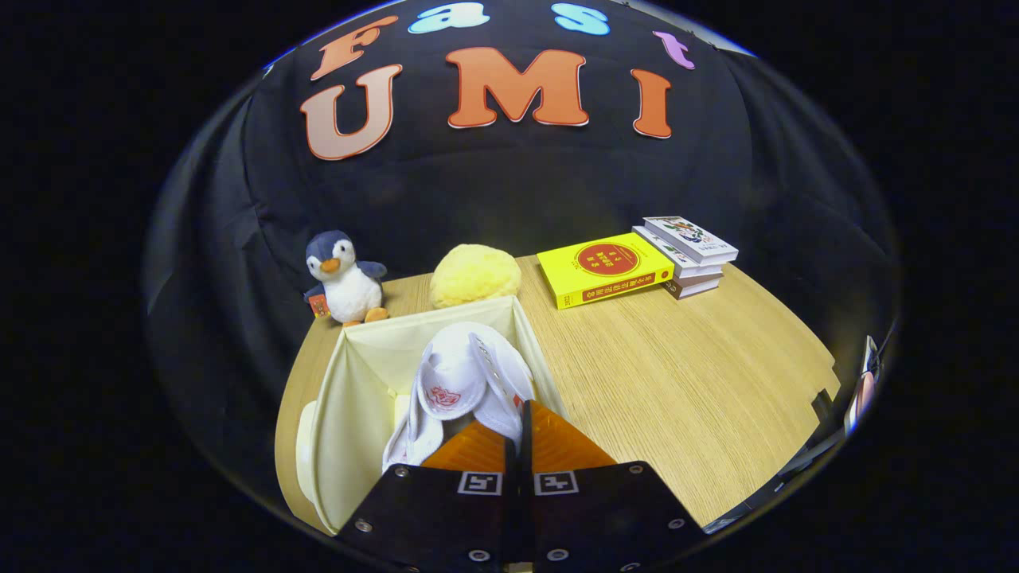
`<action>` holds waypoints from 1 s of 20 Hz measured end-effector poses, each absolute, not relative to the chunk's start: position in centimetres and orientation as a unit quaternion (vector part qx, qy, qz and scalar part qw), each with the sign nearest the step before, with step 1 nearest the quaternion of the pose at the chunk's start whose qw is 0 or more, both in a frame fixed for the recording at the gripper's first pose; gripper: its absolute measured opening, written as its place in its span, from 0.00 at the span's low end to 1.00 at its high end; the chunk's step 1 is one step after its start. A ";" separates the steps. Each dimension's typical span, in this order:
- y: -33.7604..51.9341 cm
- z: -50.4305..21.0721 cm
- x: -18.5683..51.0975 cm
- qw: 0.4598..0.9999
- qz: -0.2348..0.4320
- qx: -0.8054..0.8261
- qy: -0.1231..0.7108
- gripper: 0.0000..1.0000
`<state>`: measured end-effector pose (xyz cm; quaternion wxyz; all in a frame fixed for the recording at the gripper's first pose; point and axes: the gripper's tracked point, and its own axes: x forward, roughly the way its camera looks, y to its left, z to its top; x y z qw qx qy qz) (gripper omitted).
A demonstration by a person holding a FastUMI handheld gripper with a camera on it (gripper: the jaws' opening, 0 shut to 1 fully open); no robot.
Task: Open the storage box then place both shoes into the box .Put the left shoe in first, then the right shoe, with the right side of both shoes facing outward in a uniform manner.
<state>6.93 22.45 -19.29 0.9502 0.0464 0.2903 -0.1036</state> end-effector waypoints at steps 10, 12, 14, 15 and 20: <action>24.3 -17.8 5.9 0.953 -0.074 0.025 0.293 0.79; 24.2 -16.1 5.8 0.959 -0.065 0.020 0.276 0.94; 23.5 -14.6 5.7 0.962 -0.063 0.030 0.263 0.97; 23.1 -13.8 5.5 0.964 -0.062 0.035 0.258 0.97; 18.9 -9.2 5.0 0.973 -0.070 0.031 0.216 0.97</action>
